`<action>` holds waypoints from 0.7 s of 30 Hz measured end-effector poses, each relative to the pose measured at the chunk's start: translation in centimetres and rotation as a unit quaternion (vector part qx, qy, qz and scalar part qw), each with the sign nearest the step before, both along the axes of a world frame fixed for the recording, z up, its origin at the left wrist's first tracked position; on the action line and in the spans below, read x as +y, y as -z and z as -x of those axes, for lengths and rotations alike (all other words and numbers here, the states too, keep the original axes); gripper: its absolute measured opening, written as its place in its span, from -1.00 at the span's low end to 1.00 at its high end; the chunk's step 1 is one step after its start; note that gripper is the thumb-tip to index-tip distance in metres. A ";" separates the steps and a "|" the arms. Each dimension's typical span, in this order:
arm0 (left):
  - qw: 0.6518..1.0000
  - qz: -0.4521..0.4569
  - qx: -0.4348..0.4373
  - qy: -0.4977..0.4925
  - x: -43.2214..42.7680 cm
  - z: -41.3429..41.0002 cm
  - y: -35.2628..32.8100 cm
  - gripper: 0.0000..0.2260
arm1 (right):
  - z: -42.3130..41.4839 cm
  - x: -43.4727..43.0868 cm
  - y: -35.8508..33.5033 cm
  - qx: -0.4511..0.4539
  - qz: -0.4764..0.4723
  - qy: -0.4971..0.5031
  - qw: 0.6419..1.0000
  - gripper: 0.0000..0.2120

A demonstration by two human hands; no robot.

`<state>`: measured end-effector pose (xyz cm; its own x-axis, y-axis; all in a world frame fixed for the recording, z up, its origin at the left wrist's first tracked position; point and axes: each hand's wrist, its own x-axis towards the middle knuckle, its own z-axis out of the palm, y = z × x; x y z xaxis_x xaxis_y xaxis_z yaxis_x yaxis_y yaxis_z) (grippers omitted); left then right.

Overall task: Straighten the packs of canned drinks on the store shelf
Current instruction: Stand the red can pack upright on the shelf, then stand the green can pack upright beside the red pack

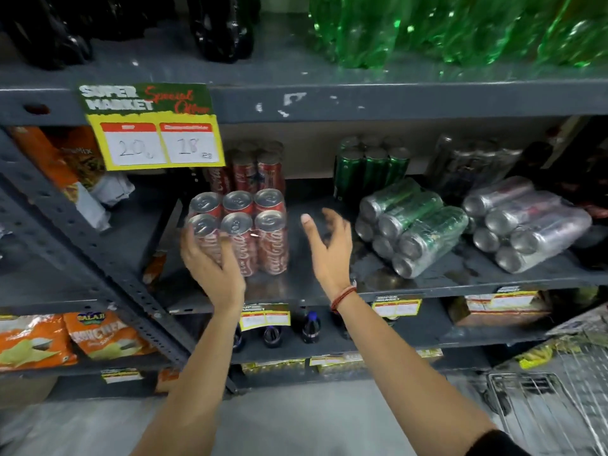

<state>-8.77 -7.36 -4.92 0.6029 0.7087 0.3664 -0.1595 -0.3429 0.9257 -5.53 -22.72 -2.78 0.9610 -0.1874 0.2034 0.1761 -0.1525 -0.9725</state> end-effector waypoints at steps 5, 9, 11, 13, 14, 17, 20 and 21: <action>0.987 -0.130 -0.026 0.095 -10.8 -2.5 -2.5 -0.63 | -1.6 -10.9 -1.0 -0.052 0.049 0.137 0.988 -0.67; 0.952 -0.125 0.081 0.269 -18.6 -5.7 -5.6 -0.68 | -2.4 -19.1 0.1 -0.012 0.054 0.230 0.972 -0.65; 0.917 -0.169 0.159 0.325 -21.1 -8.1 -6.1 -0.60 | -2.8 -21.8 0.9 0.047 0.027 0.234 0.971 -0.54; 0.885 -0.222 0.219 0.347 -22.8 -11.1 -6.0 -0.52 | -3.5 -23.4 1.6 0.149 -0.024 0.192 0.970 -0.36; 0.868 -0.254 0.247 0.349 -23.4 -12.6 -5.9 -0.48 | -3.9 -23.8 1.8 0.202 -0.065 0.165 0.963 -0.22; 0.820 -0.326 0.338 0.328 -24.3 -16.3 -5.4 -0.41 | -5.5 -24.5 2.4 0.298 -0.162 0.114 0.934 0.18; 0.775 -0.360 0.412 0.316 -24.5 -18.7 -5.0 -0.37 | -6.5 -24.9 3.2 0.320 -0.201 0.076 0.923 0.21; 0.769 -0.359 0.428 0.310 -24.7 -19.1 -4.9 -0.34 | -6.7 -24.9 3.5 0.326 -0.210 0.060 0.920 0.19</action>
<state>10.37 -32.05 -0.05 0.9818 -0.0122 -0.1897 0.0639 -0.9187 0.3898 1.17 -47.65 -6.26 0.8206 -0.2296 -0.5233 -0.4591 0.2806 -0.8429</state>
